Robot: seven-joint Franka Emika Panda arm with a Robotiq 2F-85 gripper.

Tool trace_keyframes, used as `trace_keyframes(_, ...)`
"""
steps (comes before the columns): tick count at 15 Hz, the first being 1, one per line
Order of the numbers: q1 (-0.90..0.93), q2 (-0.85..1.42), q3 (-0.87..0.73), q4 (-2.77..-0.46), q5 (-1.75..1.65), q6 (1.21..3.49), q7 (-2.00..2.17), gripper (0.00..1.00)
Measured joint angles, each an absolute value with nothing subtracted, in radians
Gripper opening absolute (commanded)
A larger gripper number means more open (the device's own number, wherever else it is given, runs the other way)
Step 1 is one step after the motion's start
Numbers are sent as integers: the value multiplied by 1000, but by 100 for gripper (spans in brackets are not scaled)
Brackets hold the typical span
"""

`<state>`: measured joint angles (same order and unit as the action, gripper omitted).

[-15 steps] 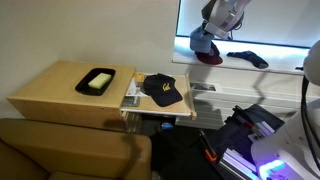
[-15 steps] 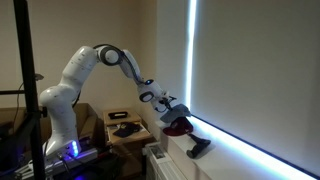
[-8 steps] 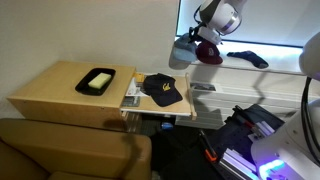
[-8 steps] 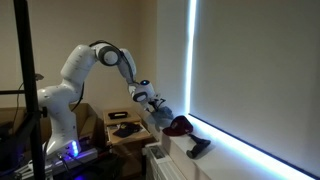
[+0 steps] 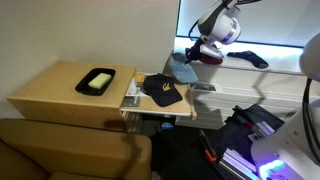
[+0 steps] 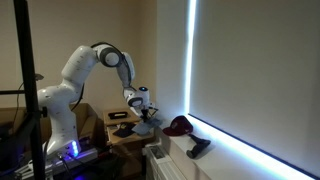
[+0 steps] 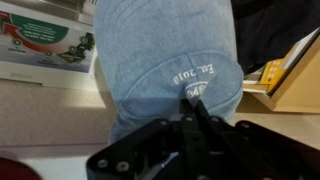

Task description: Put the blue cap on top of the black one in the drawer

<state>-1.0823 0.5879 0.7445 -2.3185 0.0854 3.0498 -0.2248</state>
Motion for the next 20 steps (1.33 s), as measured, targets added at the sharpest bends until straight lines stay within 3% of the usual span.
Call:
trace_keyframes(8,-1547,697,1251,-2416,30,2966,-484,1)
trace_keyframes(20,-1747,832,1373,-2445,-61,2562,-598,1)
